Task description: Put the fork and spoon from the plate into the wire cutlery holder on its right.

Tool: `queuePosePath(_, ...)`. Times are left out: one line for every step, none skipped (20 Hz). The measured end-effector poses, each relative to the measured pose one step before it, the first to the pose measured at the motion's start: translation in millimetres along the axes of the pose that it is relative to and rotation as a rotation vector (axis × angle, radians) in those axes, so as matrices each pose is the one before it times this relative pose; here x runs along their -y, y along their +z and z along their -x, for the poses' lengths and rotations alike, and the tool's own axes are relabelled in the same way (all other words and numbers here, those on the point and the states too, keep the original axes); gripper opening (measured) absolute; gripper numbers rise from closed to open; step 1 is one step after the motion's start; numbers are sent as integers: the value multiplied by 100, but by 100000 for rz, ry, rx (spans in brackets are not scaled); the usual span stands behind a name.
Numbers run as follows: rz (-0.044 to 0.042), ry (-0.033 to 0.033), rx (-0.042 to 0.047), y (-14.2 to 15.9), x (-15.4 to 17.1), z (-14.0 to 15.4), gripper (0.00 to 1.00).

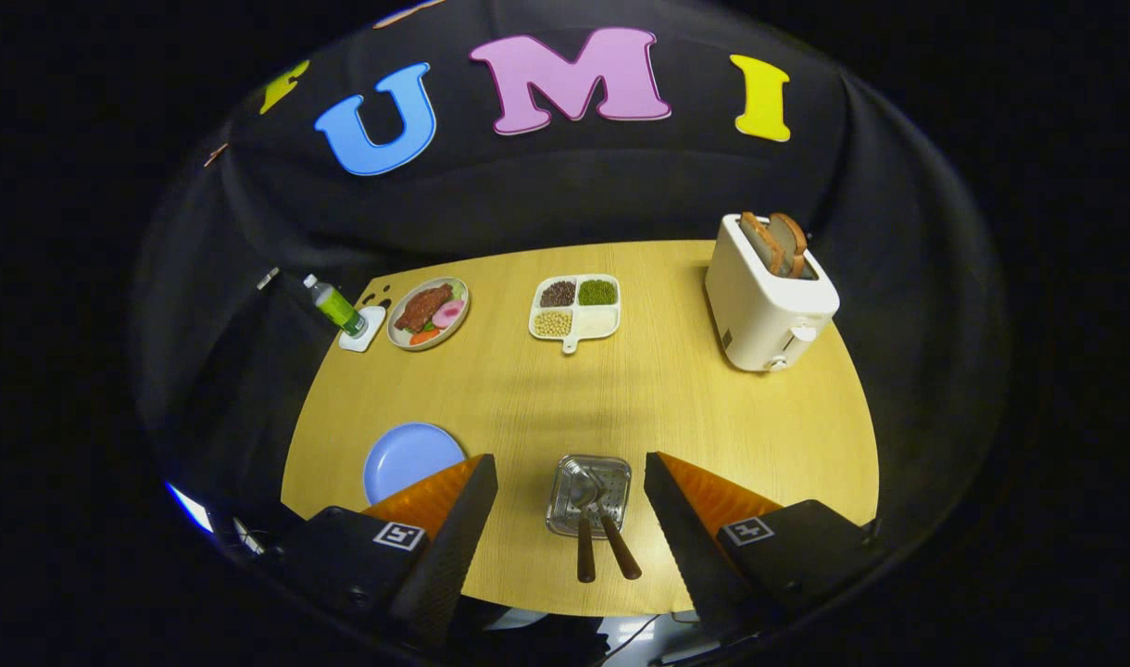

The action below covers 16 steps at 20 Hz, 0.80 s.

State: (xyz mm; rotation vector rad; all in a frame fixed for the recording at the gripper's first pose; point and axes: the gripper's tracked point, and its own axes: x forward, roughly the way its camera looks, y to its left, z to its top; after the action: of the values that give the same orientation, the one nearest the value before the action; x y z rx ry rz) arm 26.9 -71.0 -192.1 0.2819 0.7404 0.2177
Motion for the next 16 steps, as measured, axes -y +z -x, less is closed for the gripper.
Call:
queuePosePath(1380, 1053, 4082, 702, -134, 814, 100)
queuePosePath(1997, 1049, 3966, 709, -137, 670, 100)
queuePosePath(2385, 286, 3167, 369, 117, 602, 100)
queuePosePath(2248, 311, 3159, 407, 25, 475, 100)
queuePosePath(1777, 556, 3230, 488, -64, 519, 100)
queuePosePath(994, 666, 2914, 381, -175, 448, 99)
queuePosePath(633, 127, 1851, 211, 25, 472, 100)
queuePosePath(963, -10, 1029, -65, 28, 488, 99)
queuePosePath(815, 547, 1532, 227, -40, 357, 99)
queuePosePath(700, 984, 955, 75, -277, 372, 99)
queuePosePath(599, 1137, 1403, 211, -274, 350, 99)
queuePosePath(880, 619, 1290, 205, -38, 384, 99)
queuePosePath(730, 766, 1845, 371, -102, 247, 99)
queuePosePath(488, 742, 1641, 415, -10, 246, 99)
queuePosePath(88, 1496, 1572, 491, -366, 461, 99)
queuePosePath(-116, 1205, 1275, 529, -100, 394, 99)
